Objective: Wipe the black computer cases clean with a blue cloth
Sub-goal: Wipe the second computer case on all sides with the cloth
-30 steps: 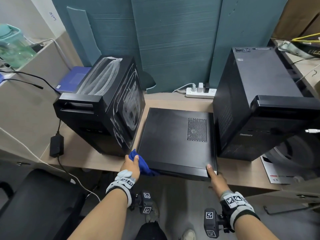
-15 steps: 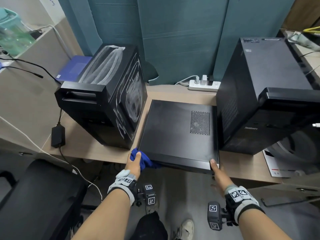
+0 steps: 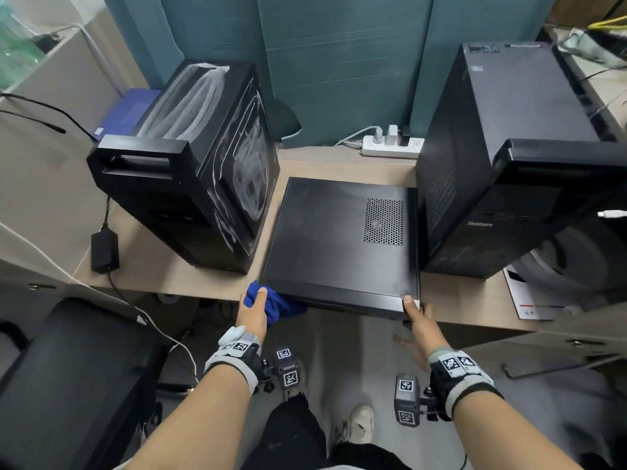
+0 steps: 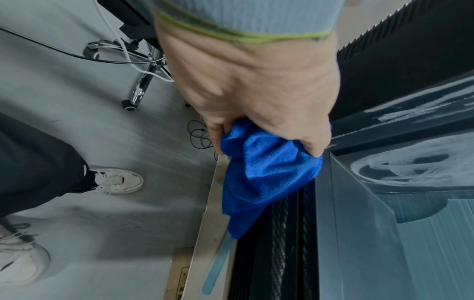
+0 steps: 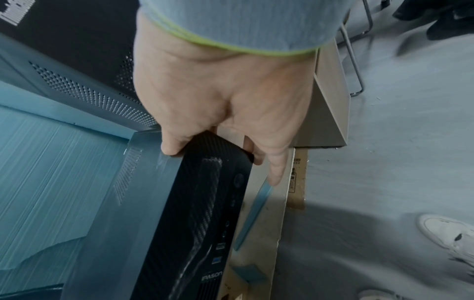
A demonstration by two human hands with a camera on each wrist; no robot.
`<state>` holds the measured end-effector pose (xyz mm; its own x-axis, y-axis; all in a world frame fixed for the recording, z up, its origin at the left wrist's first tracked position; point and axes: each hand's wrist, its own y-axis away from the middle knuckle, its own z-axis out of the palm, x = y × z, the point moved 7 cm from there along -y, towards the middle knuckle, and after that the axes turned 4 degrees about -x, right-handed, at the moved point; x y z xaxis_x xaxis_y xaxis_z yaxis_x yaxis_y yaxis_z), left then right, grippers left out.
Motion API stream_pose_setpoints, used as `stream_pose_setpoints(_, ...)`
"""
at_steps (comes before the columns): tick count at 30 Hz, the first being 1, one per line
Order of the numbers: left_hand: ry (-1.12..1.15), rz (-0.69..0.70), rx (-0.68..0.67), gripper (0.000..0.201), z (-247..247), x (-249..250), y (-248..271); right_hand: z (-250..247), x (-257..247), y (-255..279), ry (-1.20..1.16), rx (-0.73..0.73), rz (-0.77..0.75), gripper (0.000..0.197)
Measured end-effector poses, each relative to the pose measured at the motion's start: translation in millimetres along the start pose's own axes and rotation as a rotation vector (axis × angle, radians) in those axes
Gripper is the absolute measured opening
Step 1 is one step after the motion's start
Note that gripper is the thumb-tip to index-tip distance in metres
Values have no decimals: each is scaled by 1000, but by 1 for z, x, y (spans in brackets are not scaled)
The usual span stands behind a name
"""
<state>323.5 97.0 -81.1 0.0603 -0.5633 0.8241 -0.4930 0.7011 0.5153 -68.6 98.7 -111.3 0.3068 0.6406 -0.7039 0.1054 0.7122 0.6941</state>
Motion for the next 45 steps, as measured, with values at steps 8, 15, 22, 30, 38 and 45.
stream_pose_setpoints(8, 78, -139, -96, 61, 7, -11, -15, 1, -7, -2, -245, 10, -8, 35)
stream_pose_setpoints(15, 195, -206, -19, 82, 3, -44, 0, -10, 6, 12, -304, -6, -12, 33)
stream_pose_setpoints(22, 340, -267, -88, 23, 24, -21, 11, -11, -5, 19, -240, -11, 23, 45)
stream_pose_setpoints(30, 355, -305, -127, 48, 25, -10, 16, -13, -13, 21, -151, -26, 35, 51)
stream_pose_setpoints(38, 435, -238, -70, 51, 24, 23, 21, 1, -38, 36, -183, -22, 20, 45)
stream_pose_setpoints(45, 299, -160, 36, 59, 20, 107, 40, 21, -105, 50, 75, 15, 10, 63)
